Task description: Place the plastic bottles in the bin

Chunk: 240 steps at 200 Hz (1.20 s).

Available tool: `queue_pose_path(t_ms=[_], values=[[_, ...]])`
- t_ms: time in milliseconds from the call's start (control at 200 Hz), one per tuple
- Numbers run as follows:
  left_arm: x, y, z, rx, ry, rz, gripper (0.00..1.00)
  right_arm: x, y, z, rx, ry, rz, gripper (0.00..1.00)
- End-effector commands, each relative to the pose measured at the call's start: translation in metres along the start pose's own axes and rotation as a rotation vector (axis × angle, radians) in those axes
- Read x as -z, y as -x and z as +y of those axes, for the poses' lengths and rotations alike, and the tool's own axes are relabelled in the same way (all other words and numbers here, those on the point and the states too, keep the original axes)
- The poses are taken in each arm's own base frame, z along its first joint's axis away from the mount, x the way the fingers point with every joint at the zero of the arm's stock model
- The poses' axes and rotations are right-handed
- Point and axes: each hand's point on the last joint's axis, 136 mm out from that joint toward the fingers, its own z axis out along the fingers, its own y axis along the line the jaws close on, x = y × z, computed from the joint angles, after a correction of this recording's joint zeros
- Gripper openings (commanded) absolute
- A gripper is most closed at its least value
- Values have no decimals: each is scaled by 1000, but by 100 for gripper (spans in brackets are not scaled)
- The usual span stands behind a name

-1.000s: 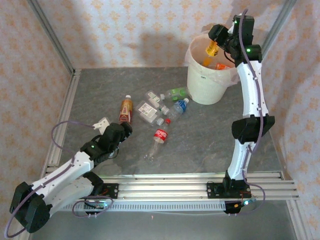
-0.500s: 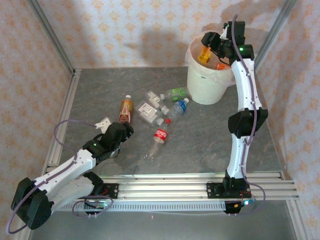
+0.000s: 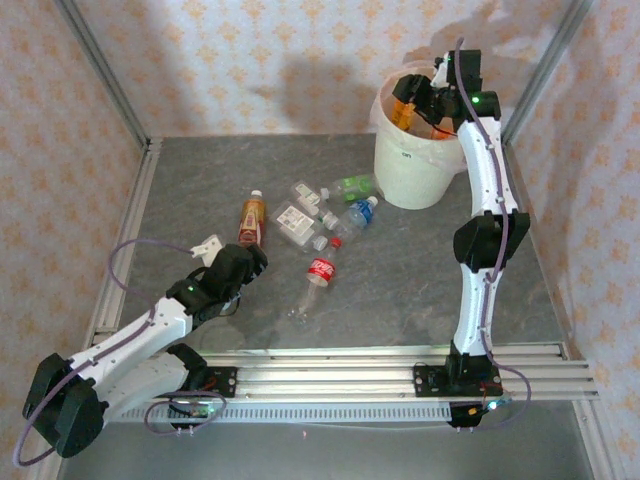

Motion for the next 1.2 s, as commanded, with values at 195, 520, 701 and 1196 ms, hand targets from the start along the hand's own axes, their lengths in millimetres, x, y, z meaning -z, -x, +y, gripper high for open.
queue_pose_path(t_ms=[195,520,701,1196], values=[[3,9,-11,16,-5,-3,100,-11,-24,4,58,13,85,68],[-8,2,-25,-33,0,48,100,-10,-28,-2,105,-19,94,80],[-10,5,-30,-44,-7,37,100,5,-15,19,104,35,44,85],[-12,16,-23,-54,25,25,100,68,18,52,122,20,-132,99]])
